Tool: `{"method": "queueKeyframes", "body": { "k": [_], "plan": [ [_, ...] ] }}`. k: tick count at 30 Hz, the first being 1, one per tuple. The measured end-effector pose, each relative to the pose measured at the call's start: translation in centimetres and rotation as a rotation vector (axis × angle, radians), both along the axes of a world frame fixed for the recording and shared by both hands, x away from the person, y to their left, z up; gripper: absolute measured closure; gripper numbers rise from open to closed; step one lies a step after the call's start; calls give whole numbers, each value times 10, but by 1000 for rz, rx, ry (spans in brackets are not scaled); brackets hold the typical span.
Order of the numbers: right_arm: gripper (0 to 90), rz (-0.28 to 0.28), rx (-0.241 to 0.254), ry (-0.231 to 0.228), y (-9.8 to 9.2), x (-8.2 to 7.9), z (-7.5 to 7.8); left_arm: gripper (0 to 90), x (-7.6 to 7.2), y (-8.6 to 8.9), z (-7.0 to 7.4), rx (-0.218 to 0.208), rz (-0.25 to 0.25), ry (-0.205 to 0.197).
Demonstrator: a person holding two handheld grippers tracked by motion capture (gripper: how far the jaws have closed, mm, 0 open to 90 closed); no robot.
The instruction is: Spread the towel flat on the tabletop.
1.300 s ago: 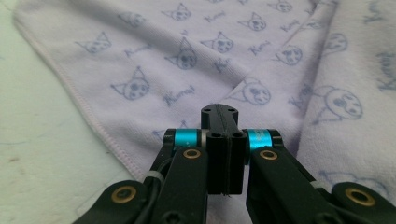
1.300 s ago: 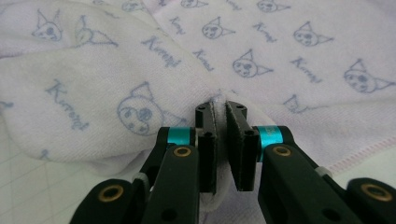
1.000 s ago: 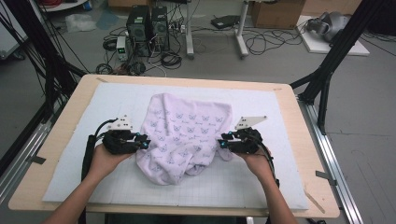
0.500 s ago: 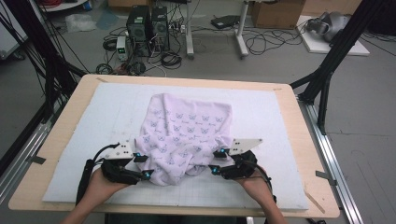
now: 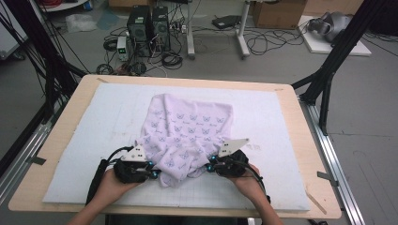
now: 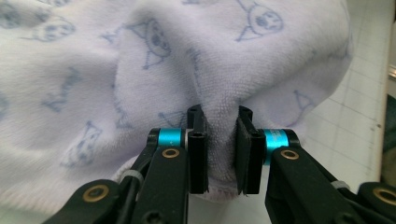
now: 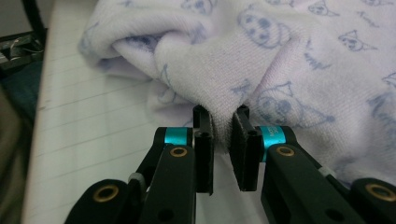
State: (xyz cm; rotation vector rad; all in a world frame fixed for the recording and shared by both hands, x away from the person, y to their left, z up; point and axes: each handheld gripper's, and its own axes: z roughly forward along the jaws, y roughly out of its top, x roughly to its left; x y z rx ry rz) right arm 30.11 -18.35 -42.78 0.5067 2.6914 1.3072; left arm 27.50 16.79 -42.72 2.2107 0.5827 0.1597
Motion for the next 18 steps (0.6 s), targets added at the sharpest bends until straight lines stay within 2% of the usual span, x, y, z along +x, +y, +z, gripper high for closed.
{"method": "queueKeyframes", "body": {
  "k": [4,7,10,11,14,16,18],
  "plan": [
    [817,25,19,-4,-11,-16,14,777,-6,17,17,-42,9,-17],
    [822,65,40,7,-15,-33,27,778,-11,27,33,-78,8,-32],
    [822,126,44,-3,-12,-49,45,778,-12,30,48,-83,7,-64],
    [822,129,42,-7,-10,-51,50,778,-10,30,51,-84,12,-68],
    [818,119,23,-28,-7,-43,61,769,6,27,53,-64,46,-58],
    [816,86,16,-25,-6,-27,62,766,23,22,49,-32,78,-53],
    [815,38,-14,-20,-6,-4,57,765,42,15,41,-3,111,-36]
  ]
}}
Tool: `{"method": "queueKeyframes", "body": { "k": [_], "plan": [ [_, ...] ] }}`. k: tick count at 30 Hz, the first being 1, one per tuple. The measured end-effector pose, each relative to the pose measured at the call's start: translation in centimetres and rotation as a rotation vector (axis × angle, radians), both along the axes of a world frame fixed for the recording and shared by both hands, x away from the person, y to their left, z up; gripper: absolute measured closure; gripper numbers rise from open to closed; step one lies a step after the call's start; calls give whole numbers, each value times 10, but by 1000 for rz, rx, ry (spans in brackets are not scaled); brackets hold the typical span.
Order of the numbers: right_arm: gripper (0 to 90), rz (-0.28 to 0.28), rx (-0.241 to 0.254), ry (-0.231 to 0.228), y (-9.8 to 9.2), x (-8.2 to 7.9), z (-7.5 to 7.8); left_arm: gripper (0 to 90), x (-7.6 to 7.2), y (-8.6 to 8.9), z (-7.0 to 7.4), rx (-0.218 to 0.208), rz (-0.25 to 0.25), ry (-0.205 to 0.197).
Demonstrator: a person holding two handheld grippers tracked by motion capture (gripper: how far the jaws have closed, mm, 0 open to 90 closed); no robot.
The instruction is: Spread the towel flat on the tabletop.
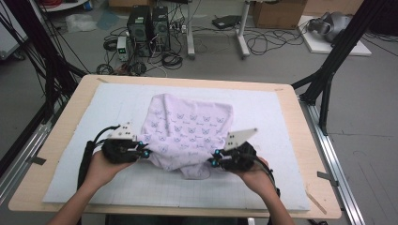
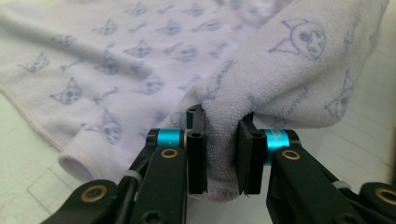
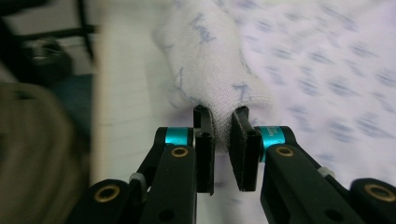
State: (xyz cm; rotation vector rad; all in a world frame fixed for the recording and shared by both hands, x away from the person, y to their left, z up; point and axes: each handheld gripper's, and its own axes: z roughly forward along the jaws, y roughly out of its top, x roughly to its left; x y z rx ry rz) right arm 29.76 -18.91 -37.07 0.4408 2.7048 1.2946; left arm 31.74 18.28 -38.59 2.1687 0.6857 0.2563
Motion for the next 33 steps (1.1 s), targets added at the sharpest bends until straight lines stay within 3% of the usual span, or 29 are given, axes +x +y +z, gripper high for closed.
{"method": "queueKeyframes", "body": {
  "k": [2,4,6,9,12,18,24,30,33],
  "plan": [
    [815,-60,-9,31,-1,27,-9,765,20,-6,-8,6,31,18],
    [813,-104,-22,64,-1,46,-18,765,36,-11,-18,29,59,33],
    [811,-131,-34,79,-1,62,-29,762,50,-12,-27,25,88,62],
    [803,-164,-67,114,1,79,-48,749,61,-12,-36,3,106,82],
    [770,-189,-18,136,-4,87,-53,694,63,-10,-33,1,118,82],
    [671,-207,-3,70,-11,72,-36,574,47,7,-12,-46,120,55],
    [633,-181,58,-21,-19,41,-15,528,19,11,0,-62,67,12],
    [578,-125,42,-4,-10,23,-35,527,2,-18,-8,-65,-41,18],
    [535,-120,26,16,-3,25,-44,508,4,-40,-16,-32,-65,16]
  ]
}}
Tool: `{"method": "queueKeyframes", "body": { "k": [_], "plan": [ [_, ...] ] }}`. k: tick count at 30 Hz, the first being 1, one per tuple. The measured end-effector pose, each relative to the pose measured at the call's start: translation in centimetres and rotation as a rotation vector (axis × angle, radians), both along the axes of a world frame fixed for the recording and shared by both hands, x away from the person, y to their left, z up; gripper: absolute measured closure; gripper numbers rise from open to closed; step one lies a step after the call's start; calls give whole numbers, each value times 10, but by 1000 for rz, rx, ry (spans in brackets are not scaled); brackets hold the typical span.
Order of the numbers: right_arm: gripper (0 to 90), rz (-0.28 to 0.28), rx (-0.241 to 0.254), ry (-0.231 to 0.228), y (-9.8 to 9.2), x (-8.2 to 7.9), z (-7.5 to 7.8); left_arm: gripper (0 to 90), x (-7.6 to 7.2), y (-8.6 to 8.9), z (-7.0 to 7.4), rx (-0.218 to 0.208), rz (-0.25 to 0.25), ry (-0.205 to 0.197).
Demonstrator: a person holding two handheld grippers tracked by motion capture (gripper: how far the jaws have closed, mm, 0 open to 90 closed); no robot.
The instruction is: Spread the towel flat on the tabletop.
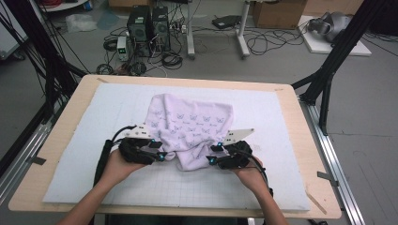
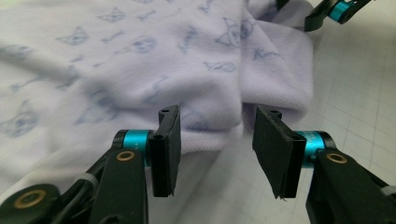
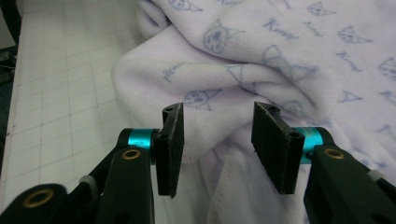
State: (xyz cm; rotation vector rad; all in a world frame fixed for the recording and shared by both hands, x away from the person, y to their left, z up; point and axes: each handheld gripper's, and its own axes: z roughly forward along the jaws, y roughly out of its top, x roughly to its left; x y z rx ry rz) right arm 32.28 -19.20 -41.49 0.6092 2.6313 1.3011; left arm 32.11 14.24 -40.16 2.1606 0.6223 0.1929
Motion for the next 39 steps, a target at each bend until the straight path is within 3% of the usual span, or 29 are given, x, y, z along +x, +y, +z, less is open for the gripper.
{"method": "queueKeyframes", "body": {
  "k": [4,6,8,10,13,19,24,29,31,34,36,39],
  "plan": [
    [524,14,-20,4,13,3,-9,505,9,-19,-15,64,7,10],
    [554,16,-53,9,19,5,-15,635,12,-23,-22,104,9,7],
    [668,23,-84,18,23,7,-22,763,13,-21,-21,94,11,6],
    [814,39,-91,9,23,7,-22,799,12,-16,-17,87,-1,19],
    [831,62,-61,25,16,5,-17,810,7,-3,-10,53,0,16],
    [839,91,-42,-11,3,-13,1,810,-8,34,7,12,9,14],
    [840,115,16,-26,-13,-34,19,811,-23,60,25,-2,14,-4],
    [841,142,39,-64,-23,-55,42,811,-33,73,38,-7,10,-13],
    [840,140,11,-93,-28,-56,52,811,-29,75,39,1,26,-18],
    [841,102,-3,-109,-36,-45,58,811,-14,72,35,18,57,-9],
    [840,57,-50,-123,-40,-30,59,810,2,65,29,29,78,3],
    [840,-14,-54,-97,-45,-1,51,811,25,53,18,68,102,13]
  ]
}}
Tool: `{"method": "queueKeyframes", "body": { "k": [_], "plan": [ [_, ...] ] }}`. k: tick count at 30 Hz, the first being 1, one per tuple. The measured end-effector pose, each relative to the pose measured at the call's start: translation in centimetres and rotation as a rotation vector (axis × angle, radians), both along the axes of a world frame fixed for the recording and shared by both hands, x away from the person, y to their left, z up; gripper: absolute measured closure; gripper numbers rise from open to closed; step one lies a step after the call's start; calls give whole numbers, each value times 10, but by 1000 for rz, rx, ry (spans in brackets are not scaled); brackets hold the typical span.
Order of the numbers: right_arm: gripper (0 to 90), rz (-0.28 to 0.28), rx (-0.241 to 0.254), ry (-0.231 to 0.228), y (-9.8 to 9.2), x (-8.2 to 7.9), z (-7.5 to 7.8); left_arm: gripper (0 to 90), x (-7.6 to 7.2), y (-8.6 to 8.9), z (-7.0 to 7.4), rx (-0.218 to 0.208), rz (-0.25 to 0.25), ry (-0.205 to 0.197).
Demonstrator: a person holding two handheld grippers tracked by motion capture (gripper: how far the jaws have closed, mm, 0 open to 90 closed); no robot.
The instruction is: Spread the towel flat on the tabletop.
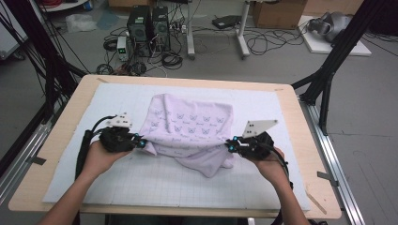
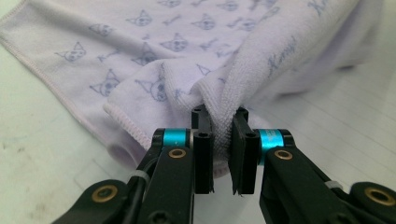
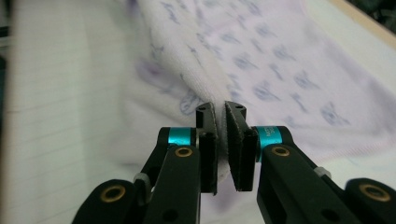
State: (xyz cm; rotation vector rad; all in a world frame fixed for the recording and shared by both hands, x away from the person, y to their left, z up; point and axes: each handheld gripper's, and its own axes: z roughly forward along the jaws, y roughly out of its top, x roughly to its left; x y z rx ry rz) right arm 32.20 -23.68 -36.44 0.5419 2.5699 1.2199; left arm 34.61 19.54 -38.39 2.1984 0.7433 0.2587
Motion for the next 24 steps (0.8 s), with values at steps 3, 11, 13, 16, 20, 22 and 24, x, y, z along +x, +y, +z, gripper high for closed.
{"method": "queueKeyframes", "body": {
  "k": [3,11,13,16,20,22,24],
  "plan": [
    [840,-50,-16,66,0,29,-20,808,21,-9,-17,37,43,33],
    [779,-109,-8,173,3,55,-51,646,30,5,-18,-11,90,62],
    [744,-107,3,143,3,50,-44,596,22,10,-9,-31,90,34],
    [702,-102,17,92,2,34,-30,559,7,15,5,-67,66,-12],
    [657,-74,34,39,4,12,-17,548,-11,11,13,-68,13,-45],
    [620,-75,39,20,6,1,-17,545,-17,6,13,-73,-13,-51],
    [619,-65,60,26,8,-5,-20,543,-19,-1,10,-71,-33,-47]
  ]
}}
